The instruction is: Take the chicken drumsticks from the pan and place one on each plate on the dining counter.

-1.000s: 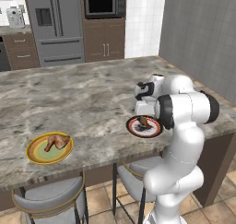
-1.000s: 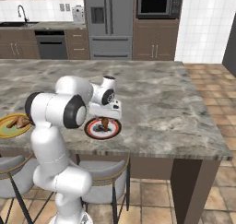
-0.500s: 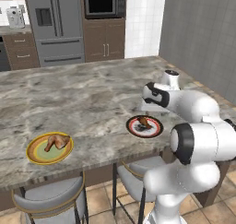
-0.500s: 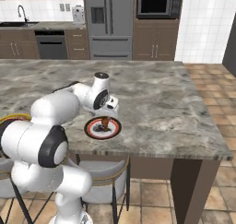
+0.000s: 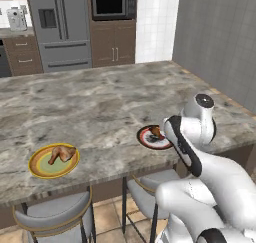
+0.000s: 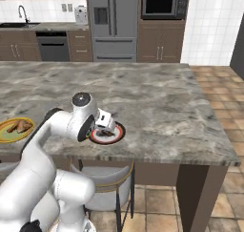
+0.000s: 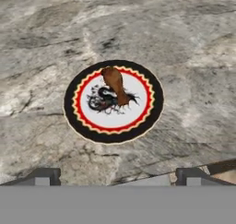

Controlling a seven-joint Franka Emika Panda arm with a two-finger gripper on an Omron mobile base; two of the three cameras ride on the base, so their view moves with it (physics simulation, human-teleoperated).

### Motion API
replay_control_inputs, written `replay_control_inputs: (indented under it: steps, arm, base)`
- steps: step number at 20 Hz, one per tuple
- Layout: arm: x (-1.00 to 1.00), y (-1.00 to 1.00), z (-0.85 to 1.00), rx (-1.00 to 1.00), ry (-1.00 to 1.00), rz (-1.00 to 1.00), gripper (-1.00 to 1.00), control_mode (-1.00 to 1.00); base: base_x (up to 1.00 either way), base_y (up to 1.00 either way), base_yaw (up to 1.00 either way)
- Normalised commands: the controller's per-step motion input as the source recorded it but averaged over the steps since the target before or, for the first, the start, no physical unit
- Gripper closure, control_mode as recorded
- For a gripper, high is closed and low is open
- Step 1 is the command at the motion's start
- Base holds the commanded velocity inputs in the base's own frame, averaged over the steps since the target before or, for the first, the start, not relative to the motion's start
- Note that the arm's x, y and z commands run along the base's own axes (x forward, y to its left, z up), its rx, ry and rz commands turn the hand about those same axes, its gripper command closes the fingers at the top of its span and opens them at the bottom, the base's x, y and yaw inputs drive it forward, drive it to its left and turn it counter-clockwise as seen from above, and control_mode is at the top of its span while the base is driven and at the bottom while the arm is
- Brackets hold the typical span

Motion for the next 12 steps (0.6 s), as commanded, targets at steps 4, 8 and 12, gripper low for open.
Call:
replay_control_inputs:
  steps: [4, 8, 12]
  arm:
    - [-0.84, 0.00, 0.64, -0.01, -0.11, 0.00, -1.00, -1.00]
    - [-0.90, 0.00, 0.57, -0.08, -0.19, 0.00, -1.00, -1.00]
    - [-0.91, 0.00, 0.49, -0.11, -0.16, 0.00, -1.00, -1.00]
  base:
    - [0.00, 0.00, 0.00]
    - [0.00, 0.00, 0.00]
    - [0.00, 0.00, 0.00]
